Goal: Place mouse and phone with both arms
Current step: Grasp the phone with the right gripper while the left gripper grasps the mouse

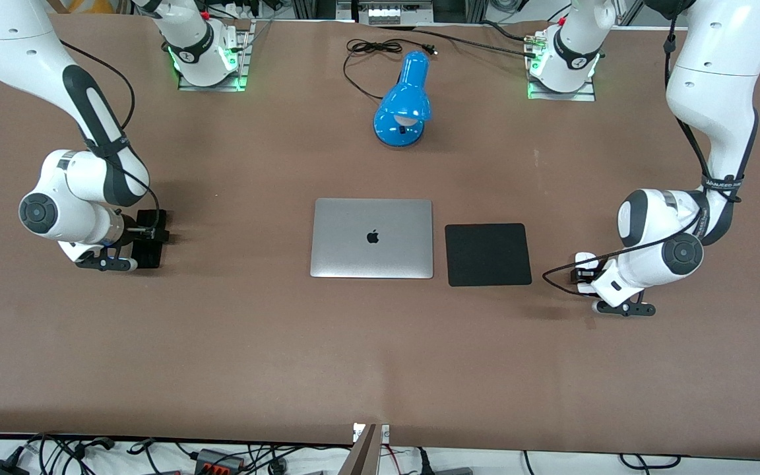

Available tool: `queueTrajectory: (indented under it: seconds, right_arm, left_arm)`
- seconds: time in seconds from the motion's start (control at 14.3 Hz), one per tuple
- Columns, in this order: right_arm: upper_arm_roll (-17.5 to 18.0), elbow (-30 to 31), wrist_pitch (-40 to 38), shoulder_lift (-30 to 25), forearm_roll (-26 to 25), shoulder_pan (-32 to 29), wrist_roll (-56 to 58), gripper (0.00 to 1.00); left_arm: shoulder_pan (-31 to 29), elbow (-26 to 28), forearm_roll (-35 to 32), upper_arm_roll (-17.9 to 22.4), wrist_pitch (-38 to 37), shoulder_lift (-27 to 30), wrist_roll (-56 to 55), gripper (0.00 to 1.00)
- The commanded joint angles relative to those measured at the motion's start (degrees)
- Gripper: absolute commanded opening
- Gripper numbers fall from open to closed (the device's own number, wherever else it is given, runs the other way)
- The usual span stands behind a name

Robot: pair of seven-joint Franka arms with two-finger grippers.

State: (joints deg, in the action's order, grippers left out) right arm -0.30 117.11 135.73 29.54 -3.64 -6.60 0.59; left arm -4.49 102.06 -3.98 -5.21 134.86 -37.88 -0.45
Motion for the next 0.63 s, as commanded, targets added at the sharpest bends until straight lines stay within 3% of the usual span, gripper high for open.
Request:
queueTrajectory:
  seconds: [0.0, 0.14, 0.56]
  right_arm:
    - [-0.1, -0.9, -0.2, 0.6, -2.2, -0.3, 0.2, 1.0]
    - [-0.1, -1.2, -0.2, 1.0, -2.3, -0.2, 0.2, 1.0]
    - [-0.1, -1.3, -0.1, 1.9, -2.3, -0.1, 0.2, 1.0]
  left_arm:
    - [-0.2, 0.5, -1.2, -0.2, -0.1, 0.8, 0.5, 0.38]
    - [0.2, 0.1, -1.2, -0.2, -1.0, 1.3, 0.3, 0.3]
    - [3.0, -7.3, -1.3, -0.7, -14.9, 2.6, 0.5, 0.18]
